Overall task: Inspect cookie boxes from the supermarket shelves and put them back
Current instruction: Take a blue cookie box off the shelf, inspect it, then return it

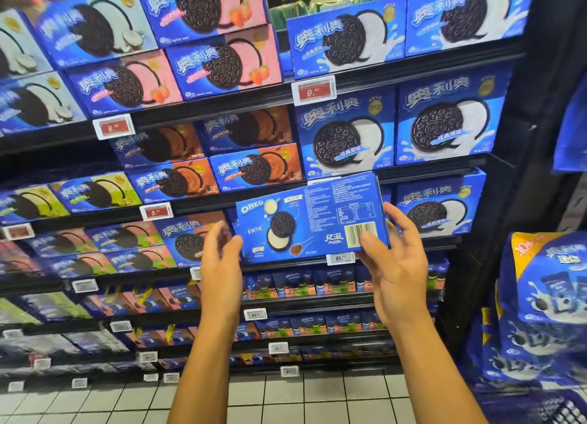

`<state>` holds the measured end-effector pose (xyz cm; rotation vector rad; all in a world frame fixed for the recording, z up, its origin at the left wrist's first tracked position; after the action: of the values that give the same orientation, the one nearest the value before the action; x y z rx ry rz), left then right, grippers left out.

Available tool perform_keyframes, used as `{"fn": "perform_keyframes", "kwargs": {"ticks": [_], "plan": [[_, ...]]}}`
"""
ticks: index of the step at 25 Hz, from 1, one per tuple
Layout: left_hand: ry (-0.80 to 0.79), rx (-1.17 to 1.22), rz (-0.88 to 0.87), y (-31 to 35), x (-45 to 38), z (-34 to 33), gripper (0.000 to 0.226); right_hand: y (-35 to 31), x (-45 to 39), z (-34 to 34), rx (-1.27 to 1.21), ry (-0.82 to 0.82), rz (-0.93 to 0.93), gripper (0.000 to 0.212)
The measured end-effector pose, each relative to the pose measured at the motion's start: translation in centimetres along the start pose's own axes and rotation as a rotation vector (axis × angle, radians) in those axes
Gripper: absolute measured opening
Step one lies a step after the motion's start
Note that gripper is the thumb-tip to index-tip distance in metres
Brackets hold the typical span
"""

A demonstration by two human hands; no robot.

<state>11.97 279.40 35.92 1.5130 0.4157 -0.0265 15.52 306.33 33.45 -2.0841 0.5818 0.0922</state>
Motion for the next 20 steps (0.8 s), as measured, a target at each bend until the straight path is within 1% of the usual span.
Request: {"fn": "perform_keyframes", "kwargs": {"ticks": [1, 2, 3, 4, 5, 6, 7, 8, 9, 11, 13, 16, 18, 20], "plan": [[0.009, -0.044, -0.024, 0.8, 0.3, -0.2, 0.033, -0.4, 0.2, -0.4, 0.063, 0.011, 0.055, 0.052], [-0.058, -0.058, -0.041, 1.6, 0.8, -1.4, 0.035, -0.8, 0.4, -1.0, 0.12, 0.014, 0.109, 0.055], [-0.173, -0.038, -0.036, 2.3, 1.5, -3.2, 0.045, -0.9, 0.7, -1.6, 0.166, 0.008, 0.156, 0.061], [-0.29, 0.018, 0.006, 2.5, 2.2, -5.0, 0.062, -1.0, 1.1, -2.3, 0.203, -0.006, 0.191, 0.067], [-0.371, 0.081, 0.062, 2.6, 2.8, -6.6, 0.076, -0.8, 1.4, -3.1, 0.236, -0.024, 0.212, 0.072], [-0.423, 0.133, 0.1, 2.6, 3.3, -7.8, 0.082, -0.6, 1.7, -3.8, 0.273, -0.05, 0.219, 0.076], [-0.458, 0.167, 0.095, 2.8, 3.4, -8.7, 0.077, -0.4, 1.8, -4.5, 0.32, -0.089, 0.22, 0.079], [-0.472, 0.178, 0.063, 2.9, 3.5, -9.2, 0.064, -0.2, 1.9, -5.1, 0.38, -0.14, 0.219, 0.083], [-0.463, 0.19, 0.031, 3.0, 3.3, -9.4, 0.053, 0.0, 1.9, -5.7, 0.437, -0.2, 0.216, 0.087], [-0.43, 0.227, -0.006, 3.2, 2.7, -8.9, 0.042, 0.3, 2.0, -6.4, 0.474, -0.304, 0.195, 0.09], [-0.433, 0.261, -0.024, 3.2, 2.0, -8.6, 0.042, 0.6, 1.9, -6.4, 0.459, -0.36, 0.17, 0.089], [-0.438, 0.249, -0.026, 2.8, 1.4, -8.4, 0.042, 0.7, 2.0, -6.6, 0.464, -0.404, 0.174, 0.086], [-0.427, 0.261, 0.001, 2.1, 1.1, -8.2, 0.04, 0.8, 2.0, -6.7, 0.458, -0.423, 0.189, 0.082], [-0.412, 0.347, 0.066, 1.1, 0.6, -7.5, 0.037, 0.8, 1.8, -6.3, 0.408, -0.417, 0.191, 0.076]]}}
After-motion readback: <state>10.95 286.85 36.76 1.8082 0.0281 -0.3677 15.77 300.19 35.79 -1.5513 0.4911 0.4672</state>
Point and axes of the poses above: each hand's wrist, its own x-axis away from the middle knuckle, its own z-axis out of the back of the hand, y = z × x, the point moved 9 cm from there along -x, towards the middle knuckle, and after that the axes turned 3 degrees about -z, right-handed, at the moved point
